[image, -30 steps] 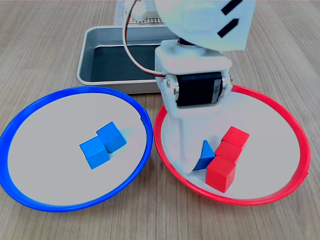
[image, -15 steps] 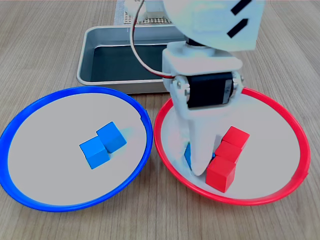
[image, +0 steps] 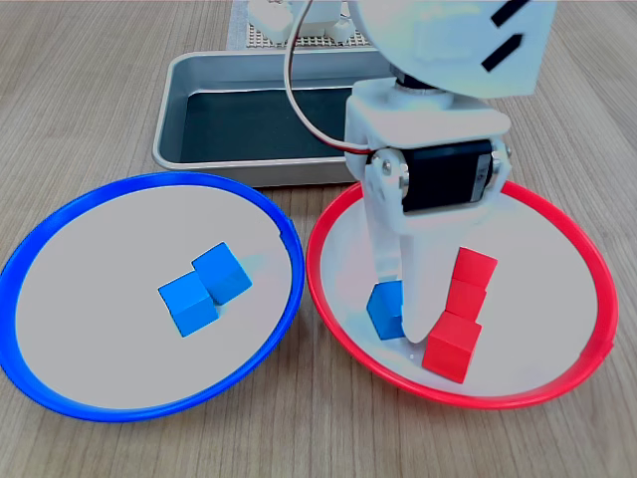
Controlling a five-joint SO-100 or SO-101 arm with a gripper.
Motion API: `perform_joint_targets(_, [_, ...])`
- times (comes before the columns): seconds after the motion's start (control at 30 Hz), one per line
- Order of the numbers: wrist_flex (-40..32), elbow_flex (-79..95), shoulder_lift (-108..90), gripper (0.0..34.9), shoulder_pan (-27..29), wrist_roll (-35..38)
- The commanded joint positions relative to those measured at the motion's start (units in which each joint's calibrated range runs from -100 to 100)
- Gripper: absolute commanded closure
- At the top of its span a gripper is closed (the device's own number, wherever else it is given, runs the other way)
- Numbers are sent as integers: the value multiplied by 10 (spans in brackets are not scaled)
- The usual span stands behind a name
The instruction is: Relocate any misplaced blocks to their matching dishes.
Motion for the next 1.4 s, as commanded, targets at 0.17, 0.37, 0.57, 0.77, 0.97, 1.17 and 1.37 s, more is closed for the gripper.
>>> perform_joint_targets(0.17, [-9,-17,-4,198,1,0])
perform_joint_targets(0.37, [-10,-43,17,199,7,-4])
perform_joint_targets(0.57, [-2,-78,44,198,12,-2])
perform_joint_targets(0.77, [23,-69,35,208,9,-1])
perform_joint_targets(0.97, [23,-66,33,241,7,1])
perform_joint_targets(1.17, [22,-61,33,246,5,4])
perform_joint_targets(1.37, [13,-55,33,247,0,4])
